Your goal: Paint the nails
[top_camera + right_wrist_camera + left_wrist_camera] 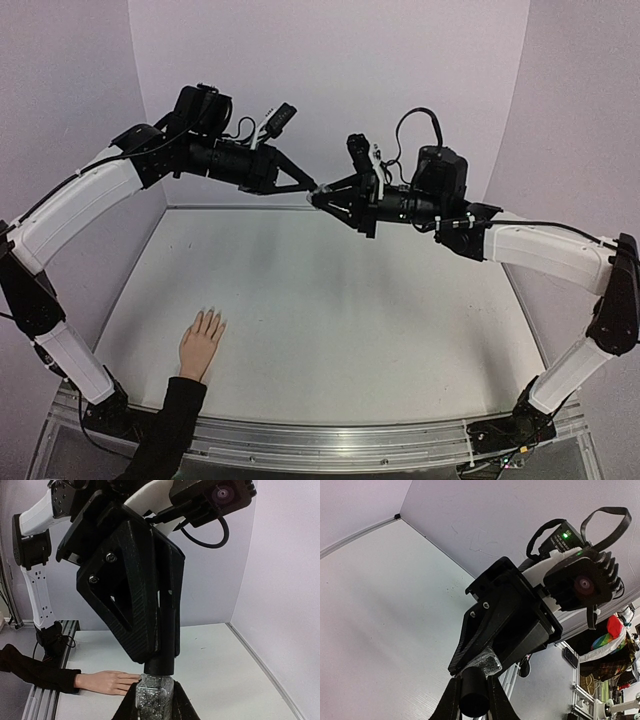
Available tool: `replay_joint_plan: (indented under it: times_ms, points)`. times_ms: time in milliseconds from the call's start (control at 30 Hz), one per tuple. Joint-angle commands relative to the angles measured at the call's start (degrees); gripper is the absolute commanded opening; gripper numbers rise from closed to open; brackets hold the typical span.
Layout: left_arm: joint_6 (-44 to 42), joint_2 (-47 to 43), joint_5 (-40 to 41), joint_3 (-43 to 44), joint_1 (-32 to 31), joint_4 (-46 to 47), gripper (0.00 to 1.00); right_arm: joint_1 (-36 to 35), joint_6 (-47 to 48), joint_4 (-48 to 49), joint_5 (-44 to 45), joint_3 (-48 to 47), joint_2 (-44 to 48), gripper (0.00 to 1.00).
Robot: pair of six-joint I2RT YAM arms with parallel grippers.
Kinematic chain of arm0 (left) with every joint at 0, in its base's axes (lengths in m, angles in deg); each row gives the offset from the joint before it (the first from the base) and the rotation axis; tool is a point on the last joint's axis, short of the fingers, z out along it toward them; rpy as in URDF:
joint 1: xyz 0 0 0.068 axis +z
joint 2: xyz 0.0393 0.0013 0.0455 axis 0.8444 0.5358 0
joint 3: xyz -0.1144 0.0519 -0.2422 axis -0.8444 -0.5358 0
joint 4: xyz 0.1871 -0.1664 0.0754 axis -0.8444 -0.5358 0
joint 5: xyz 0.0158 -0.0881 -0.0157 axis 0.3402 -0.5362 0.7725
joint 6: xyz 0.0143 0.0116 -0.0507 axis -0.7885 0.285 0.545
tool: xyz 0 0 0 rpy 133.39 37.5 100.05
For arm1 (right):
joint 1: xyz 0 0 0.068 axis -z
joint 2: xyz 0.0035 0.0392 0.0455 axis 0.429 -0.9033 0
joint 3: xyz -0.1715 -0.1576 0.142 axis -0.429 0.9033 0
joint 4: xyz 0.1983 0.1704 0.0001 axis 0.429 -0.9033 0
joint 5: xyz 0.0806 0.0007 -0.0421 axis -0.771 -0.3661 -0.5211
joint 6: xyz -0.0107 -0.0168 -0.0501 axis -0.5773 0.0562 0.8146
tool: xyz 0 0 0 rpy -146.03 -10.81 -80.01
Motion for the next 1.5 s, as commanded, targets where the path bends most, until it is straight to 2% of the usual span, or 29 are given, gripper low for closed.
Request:
replay_joint_plan:
  times_ms: [0, 67, 167, 267, 500, 633, 700, 733, 767, 867, 967, 1033, 1100, 1167, 1267, 1467]
  points:
    - [-4.94, -2.20, -10.64, -0.06, -1.33, 3.29, 0.00, -0.31, -4.33, 3.55, -10.22, -5.54, -0.73, 0.00]
    - [-7.58, -2.50, -14.31, -0.37, -1.90, 3.26, 0.00, -0.39, -9.52, 5.59, -16.99, -7.28, -1.98, 0.00]
    - [-11.29, -2.88, -17.53, -0.24, -2.62, 2.95, 0.00, -1.43, -23.04, 14.65, -27.21, -10.92, -4.88, 0.00]
    - [-14.28, -2.55, -20.08, 0.55, -2.72, 2.73, 0.00, -3.80, -31.24, 18.99, -32.85, -15.70, -8.04, 0.00]
    - [-16.08, -2.78, -21.93, 0.41, -2.81, 5.54, 0.00, -6.33, -41.40, 28.40, -35.26, -20.13, -10.75, 0.00]
    - [-16.61, -4.18, -22.68, -1.08, -2.82, 7.25, 0.00, -6.31, -42.54, 30.01, -35.04, -19.96, -10.96, 0.00]
    - [-15.84, -4.88, -20.97, -1.53, -2.80, 7.99, 0.01, -6.27, -42.22, 30.63, -34.09, -18.66, -10.52, 0.00]
    - [-15.24, -5.12, -19.24, -1.56, -2.75, 8.10, 0.04, -6.16, -41.36, 30.75, -33.19, -17.76, -9.96, 0.00]
    - [-14.53, -5.49, -17.70, -1.56, -2.68, 8.21, 0.12, -5.88, -39.97, 30.72, -31.69, -16.42, -9.12, 0.00]
    - [-11.01, -8.05, -12.78, -3.36, -2.58, 10.04, 0.45, -3.59, -35.23, 30.27, -23.26, -9.66, -6.02, 0.00]
    - [-7.07, -11.33, -5.06, -6.66, -2.53, 12.80, 0.60, -1.08, -27.20, 27.74, -12.07, -2.54, -1.65, 0.00]
    - [-3.65, -12.79, 1.20, -7.93, -2.10, 13.16, 0.70, -0.81, -17.71, 18.40, -2.03, 0.55, 1.30, 0.00]
    - [0.57, -12.61, 6.01, -7.09, -1.09, 12.03, 0.82, -1.20, -9.13, 14.09, 6.54, 2.32, 3.33, 0.00]
    - [5.51, -11.41, 10.24, -5.40, 0.40, 10.32, 0.84, -1.79, -3.60, 12.07, 16.17, 4.06, 4.53, 0.00]
    - [11.79, -9.04, 13.74, -4.27, 1.49, 10.74, 0.81, -2.55, 1.20, 10.45, 24.20, 4.25, 4.69, 0.00]
    - [19.21, -6.79, 11.48, -6.89, 1.74, 22.81, 0.71, -5.76, 6.78, 9.04, 33.14, 1.67, 2.58, 0.00]
